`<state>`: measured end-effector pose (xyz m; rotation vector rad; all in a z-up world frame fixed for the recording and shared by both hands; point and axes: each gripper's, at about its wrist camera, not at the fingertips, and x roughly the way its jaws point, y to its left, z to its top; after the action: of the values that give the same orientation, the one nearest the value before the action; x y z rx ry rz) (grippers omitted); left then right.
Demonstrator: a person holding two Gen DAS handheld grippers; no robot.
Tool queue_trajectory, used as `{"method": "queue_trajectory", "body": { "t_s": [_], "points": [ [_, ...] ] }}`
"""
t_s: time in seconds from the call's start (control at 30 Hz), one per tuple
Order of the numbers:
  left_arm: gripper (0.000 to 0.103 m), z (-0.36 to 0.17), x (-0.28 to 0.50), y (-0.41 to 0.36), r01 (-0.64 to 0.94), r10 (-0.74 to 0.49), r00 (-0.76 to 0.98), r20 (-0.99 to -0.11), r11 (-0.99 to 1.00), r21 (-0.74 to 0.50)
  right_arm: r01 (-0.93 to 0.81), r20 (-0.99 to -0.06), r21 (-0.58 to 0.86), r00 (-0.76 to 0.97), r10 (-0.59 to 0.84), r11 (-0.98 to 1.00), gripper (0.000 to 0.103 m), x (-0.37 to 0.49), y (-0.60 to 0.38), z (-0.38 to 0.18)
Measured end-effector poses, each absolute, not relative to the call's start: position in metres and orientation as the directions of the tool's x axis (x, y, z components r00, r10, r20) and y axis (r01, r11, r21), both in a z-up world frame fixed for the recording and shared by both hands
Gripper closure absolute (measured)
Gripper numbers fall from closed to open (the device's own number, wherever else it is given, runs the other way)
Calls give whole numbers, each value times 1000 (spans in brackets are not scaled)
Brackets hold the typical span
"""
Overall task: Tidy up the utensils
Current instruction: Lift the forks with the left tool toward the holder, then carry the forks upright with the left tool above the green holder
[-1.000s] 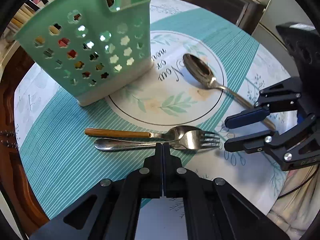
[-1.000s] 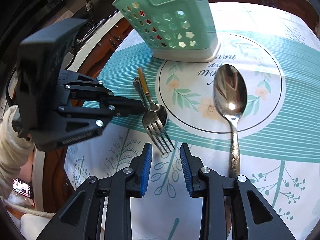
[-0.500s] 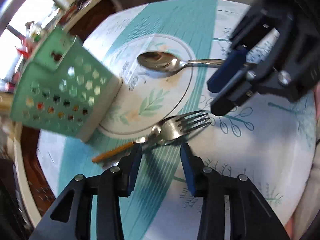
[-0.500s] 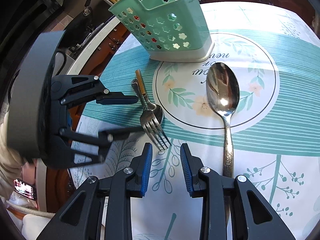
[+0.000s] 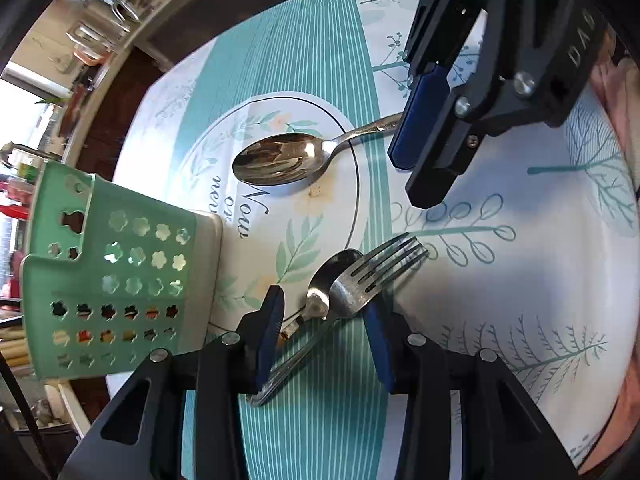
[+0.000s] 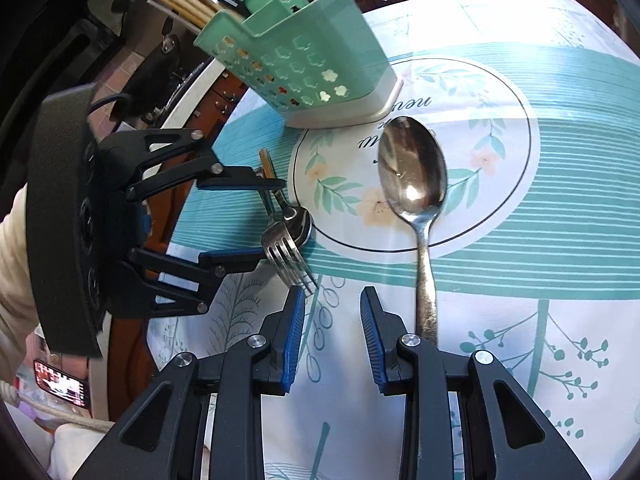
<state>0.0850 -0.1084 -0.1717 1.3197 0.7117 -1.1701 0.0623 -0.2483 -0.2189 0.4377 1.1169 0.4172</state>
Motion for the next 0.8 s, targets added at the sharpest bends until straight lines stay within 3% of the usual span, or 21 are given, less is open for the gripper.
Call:
{"method": "queue_trajectory", "body": {
  "t_s": [0.03,0.07,0.2,0.33,0.47,0.8],
  "points": [
    [71,-171,90,-112,937,-223,282,-933,-143,318,-99,-757,535,384,529,839,73,62,-252,-219],
    [86,-171,95,-117,950,-201,246,-948,-145,277,-98,-752,541,388,532,835,73,61,-254,-219],
    [97,-174,118,-137,985,-116,141,-983,-81,151,-91,-737,557,403,542,825,73,59,-265,-217],
    [100,-168,144,-148,989,-116,129,-985,86,120,-86,-726,568,415,548,819,73,58,-275,-214],
    [103,-151,169,-141,950,-196,121,-973,308,56,-80,-719,576,424,551,813,73,52,-285,-210],
    [103,-117,159,-91,753,-381,236,-894,653,-80,-65,-700,619,406,587,783,73,62,-278,-212]
  ]
}}
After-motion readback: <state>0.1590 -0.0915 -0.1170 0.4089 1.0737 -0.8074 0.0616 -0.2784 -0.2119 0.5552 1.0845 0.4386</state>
